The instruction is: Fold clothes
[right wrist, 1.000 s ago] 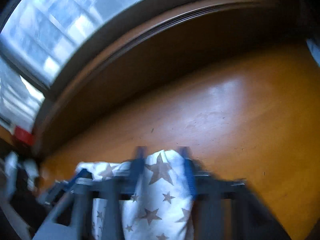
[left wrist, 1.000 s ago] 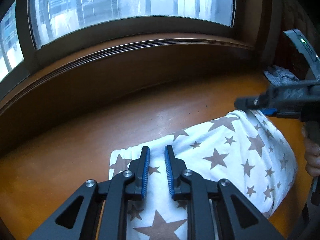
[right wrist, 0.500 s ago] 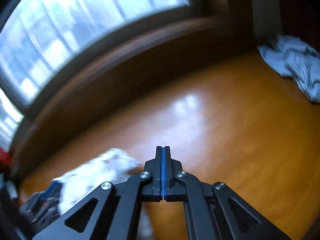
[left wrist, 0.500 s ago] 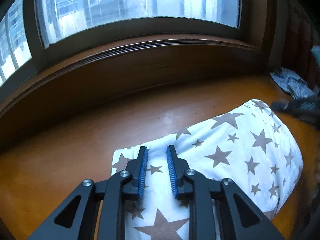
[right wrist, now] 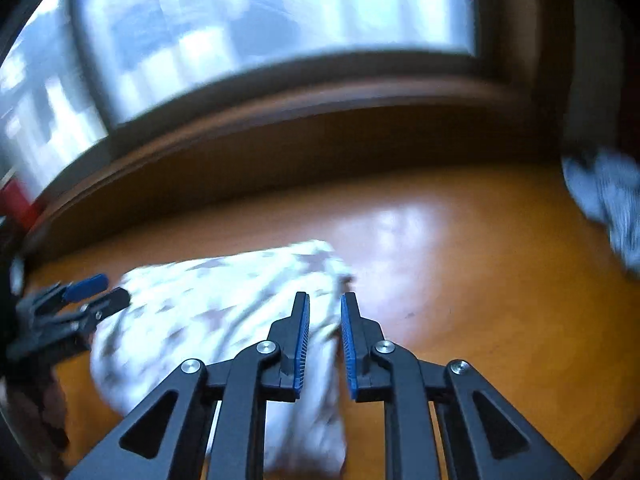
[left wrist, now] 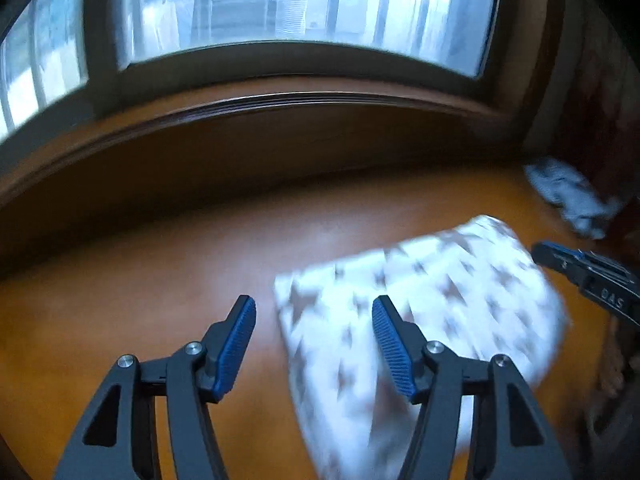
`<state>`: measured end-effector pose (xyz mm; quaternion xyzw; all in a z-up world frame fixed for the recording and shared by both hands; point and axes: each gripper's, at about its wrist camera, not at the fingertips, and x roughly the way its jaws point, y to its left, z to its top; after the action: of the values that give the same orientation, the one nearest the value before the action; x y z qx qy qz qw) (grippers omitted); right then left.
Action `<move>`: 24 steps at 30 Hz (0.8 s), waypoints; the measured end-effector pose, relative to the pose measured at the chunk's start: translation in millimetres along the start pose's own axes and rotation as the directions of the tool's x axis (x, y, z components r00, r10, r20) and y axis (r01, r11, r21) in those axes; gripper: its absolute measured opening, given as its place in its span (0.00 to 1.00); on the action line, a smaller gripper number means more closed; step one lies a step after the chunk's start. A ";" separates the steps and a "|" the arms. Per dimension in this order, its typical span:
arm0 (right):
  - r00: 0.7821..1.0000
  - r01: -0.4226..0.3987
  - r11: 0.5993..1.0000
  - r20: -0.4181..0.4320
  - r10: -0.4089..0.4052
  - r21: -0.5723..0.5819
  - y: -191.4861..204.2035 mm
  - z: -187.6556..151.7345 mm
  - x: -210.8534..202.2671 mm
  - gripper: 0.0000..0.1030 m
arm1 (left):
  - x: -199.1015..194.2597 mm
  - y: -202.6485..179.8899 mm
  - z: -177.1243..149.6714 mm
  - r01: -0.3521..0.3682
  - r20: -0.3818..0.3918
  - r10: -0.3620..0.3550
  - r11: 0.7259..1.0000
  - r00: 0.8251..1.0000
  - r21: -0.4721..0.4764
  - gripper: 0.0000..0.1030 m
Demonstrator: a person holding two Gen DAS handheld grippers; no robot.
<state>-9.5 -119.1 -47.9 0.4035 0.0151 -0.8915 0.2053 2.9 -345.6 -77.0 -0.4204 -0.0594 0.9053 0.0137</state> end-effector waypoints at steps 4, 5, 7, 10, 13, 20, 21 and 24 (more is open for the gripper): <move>0.998 -0.056 0.984 -0.023 0.053 -0.168 32.8 -27.1 -19.9 0.22 | -26.7 -1.2 -33.8 0.030 -0.017 -0.030 0.999 0.999 0.032 0.50; 0.998 -0.053 0.978 -0.032 0.048 -0.204 38.5 -36.2 -20.2 0.22 | -32.6 -4.8 -43.1 0.043 -0.021 -0.042 0.998 0.999 0.039 0.40; 0.997 -0.038 0.966 -0.068 0.021 -0.257 61.2 -40.4 -8.9 0.23 | -39.7 -13.4 -59.0 0.067 -0.025 -0.066 0.996 0.998 0.061 0.35; 0.997 -0.016 0.970 -0.071 -0.002 -0.242 58.9 -39.7 5.5 0.23 | -25.7 -22.2 -57.7 0.082 -0.038 -0.079 0.993 0.996 0.088 0.35; 0.996 -0.043 0.981 -0.087 0.026 -0.188 56.7 -37.8 4.3 0.24 | -22.7 -30.0 -65.3 0.119 -0.046 -0.116 0.990 0.992 0.076 0.35; 0.993 -0.062 0.987 -0.104 0.048 -0.145 29.2 -42.8 0.0 0.27 | -17.6 -32.8 -72.7 0.166 -0.054 -0.163 0.985 0.985 0.041 0.31; 0.994 -0.062 0.988 -0.103 0.048 -0.141 27.8 -43.2 -0.8 0.27 | -17.0 -34.0 -71.6 0.163 -0.053 -0.161 0.986 0.986 0.041 0.26; 0.993 -0.065 0.990 -0.102 0.052 -0.128 23.7 -44.3 -2.1 0.27 | -23.7 -35.6 -69.0 0.134 -0.042 -0.132 0.990 0.990 0.046 0.18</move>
<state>32.3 -131.5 -73.0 0.4331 0.0719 -0.8611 0.2565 70.0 -305.4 -98.9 -0.4326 -0.0651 0.8952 0.0852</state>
